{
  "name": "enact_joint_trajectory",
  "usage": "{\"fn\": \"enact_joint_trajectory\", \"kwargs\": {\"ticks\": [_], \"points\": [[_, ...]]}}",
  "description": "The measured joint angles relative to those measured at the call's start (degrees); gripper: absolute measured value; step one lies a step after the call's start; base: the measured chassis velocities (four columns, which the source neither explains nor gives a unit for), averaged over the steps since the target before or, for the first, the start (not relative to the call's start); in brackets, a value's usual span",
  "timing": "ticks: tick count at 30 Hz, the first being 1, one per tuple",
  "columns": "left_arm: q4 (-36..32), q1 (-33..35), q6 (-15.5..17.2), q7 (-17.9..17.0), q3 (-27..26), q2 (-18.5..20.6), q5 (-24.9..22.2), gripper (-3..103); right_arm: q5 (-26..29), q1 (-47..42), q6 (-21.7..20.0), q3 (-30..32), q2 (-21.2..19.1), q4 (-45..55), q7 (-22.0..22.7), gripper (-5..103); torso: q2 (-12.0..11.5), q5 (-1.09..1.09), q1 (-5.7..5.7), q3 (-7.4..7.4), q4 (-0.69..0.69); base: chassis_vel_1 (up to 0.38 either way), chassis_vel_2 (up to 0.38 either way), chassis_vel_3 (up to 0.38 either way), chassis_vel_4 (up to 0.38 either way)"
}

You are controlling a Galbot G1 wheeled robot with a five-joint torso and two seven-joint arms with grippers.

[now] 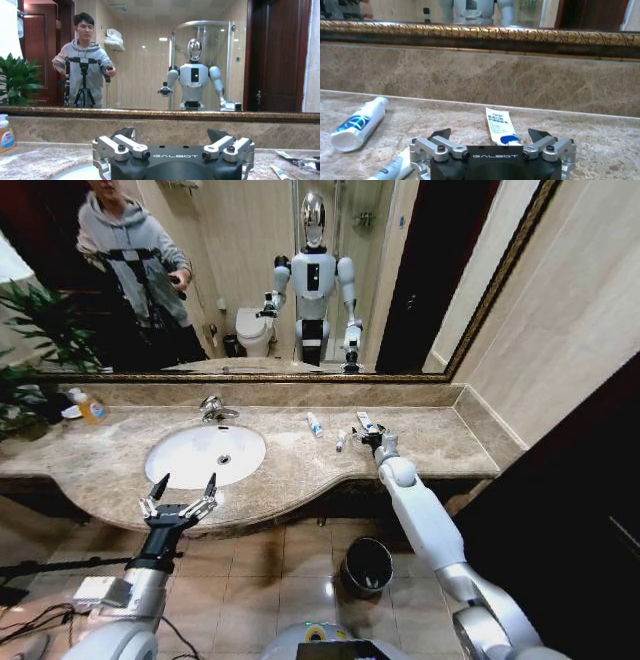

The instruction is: Pick up the trash from the sink and place it in the trash bin.

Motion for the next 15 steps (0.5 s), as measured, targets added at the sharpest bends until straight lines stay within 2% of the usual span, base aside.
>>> {"fn": "enact_joint_trajectory", "kwargs": {"ticks": [15], "points": [[0.0,0.0,0.0,0.0,0.0,0.0,0.0,100,-1.1,2.0,1.2,1.3,-0.4,-5.8,-0.7,101,0.0,0.00,0.00,0.00,0.00,0.000,0.000,0.000,0.000]]}}
